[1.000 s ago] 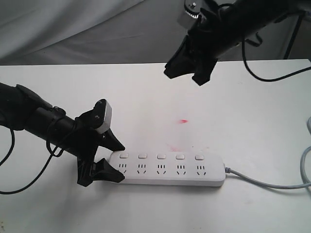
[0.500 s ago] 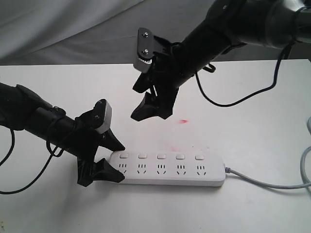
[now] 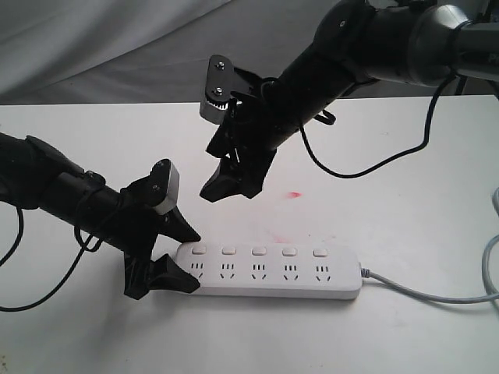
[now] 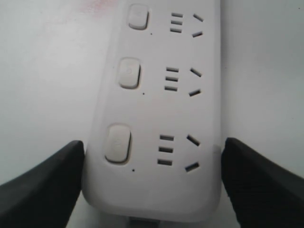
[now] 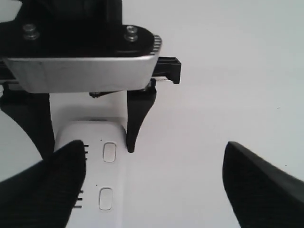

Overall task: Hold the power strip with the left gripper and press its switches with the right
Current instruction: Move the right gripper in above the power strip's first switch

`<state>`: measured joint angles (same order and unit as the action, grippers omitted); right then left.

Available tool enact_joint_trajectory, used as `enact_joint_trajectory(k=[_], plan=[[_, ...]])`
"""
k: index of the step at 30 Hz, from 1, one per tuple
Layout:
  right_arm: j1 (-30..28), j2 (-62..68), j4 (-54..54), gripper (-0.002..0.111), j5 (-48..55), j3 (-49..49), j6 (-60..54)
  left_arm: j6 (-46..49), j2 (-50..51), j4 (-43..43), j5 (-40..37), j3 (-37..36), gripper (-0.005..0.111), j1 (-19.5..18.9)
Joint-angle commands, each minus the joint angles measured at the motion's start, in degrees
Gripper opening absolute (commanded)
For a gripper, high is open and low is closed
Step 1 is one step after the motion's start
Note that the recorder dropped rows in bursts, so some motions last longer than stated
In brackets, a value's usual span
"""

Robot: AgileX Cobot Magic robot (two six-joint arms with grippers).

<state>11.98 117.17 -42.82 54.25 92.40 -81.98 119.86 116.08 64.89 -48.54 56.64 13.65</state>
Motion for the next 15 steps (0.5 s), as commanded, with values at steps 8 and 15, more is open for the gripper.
enact_joint_trajectory(k=[8,15], plan=[[0.0,-0.1,2.7,0.097,-2.6,0.2,8.8,0.1,0.2,0.6,0.4,0.0,0.044,0.3],[0.0,-0.1,4.3,0.104,-8.8,0.2,8.1,0.1,0.2,0.6,0.4,0.0,0.044,0.3]])
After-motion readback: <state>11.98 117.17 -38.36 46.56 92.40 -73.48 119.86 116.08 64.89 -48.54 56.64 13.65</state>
